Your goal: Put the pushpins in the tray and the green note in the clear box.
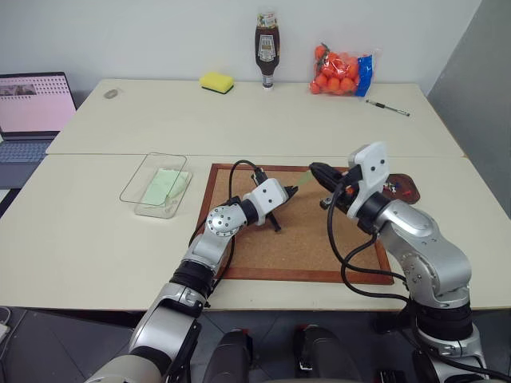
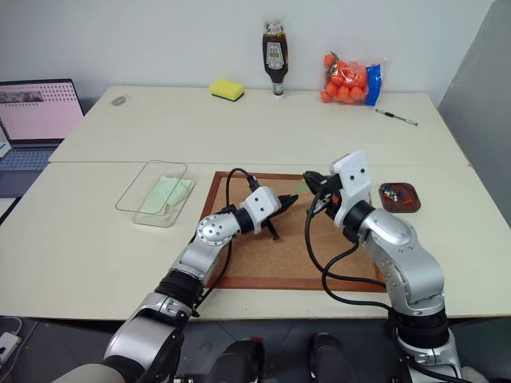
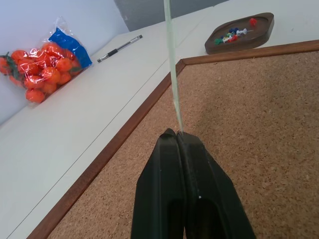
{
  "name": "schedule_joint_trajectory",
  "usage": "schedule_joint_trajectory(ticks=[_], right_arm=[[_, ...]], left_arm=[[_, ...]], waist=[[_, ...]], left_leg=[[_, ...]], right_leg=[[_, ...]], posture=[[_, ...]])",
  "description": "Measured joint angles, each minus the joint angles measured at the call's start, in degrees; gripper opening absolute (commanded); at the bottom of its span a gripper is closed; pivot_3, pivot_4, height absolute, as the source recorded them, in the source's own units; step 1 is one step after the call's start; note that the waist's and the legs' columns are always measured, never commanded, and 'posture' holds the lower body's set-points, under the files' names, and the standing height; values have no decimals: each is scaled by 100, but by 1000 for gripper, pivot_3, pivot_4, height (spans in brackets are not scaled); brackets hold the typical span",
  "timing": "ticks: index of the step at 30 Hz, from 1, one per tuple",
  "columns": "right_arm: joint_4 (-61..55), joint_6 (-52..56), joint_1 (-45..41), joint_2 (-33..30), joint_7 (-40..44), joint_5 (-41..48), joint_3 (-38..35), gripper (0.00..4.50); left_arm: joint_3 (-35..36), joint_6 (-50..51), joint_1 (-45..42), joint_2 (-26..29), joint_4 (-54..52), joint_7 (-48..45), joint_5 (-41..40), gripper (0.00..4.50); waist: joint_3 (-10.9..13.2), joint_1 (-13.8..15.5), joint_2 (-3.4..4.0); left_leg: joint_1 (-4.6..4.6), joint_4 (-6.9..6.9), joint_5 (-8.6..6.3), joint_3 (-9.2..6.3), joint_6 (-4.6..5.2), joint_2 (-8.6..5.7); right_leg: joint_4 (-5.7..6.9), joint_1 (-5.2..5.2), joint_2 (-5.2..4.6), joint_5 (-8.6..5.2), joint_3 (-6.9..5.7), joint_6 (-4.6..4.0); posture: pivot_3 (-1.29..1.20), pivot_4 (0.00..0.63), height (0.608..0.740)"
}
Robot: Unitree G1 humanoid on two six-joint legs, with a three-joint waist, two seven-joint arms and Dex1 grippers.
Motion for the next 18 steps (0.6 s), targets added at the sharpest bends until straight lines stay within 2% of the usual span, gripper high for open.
schedule_joint_trajectory(ticks=[5, 8, 13, 14, 18], right_arm=[[-140, 160, 58, -73, -130, 195, -459, 0], [-213, 246, 151, -154, -132, 229, -491, 0], [-269, 324, 166, -144, -122, 268, -331, 0], [-269, 324, 166, -143, -122, 269, -284, 0], [-251, 323, 148, -126, -120, 257, -128, 0]], left_arm=[[0, -1, 1, -1, 0, 9, 15, 40], [7, 22, 1, -36, -1, 11, -13, 40], [152, 513, 69, -330, -283, -238, -638, 40], [157, 583, 93, -344, -358, -284, -721, 402], [300, 899, 114, -198, -522, -467, -990, 1074]], waist=[[0, 1, 0], [0, -5, 0], [0, -11, 0], [0, -15, 0], [0, -17, 0]], left_leg=[[0, -1, 0, -1, 0, 1], [1, -1, 0, 0, 0, 3], [1, 0, 0, 1, 0, 2], [2, 0, 0, 2, 0, 2], [3, -1, 0, -3, 0, 4]], right_leg=[[0, 0, -1, 0, 0, 0], [1, 0, -1, 0, 1, 0], [1, 0, 0, 0, 1, 0], [1, 0, 0, 0, 3, 0], [3, 0, 2, 0, -1, 0]], posture=[[0, 150, 740], [0, 150, 740], [0, 150, 740], [0, 150, 740], [0, 150, 740]])
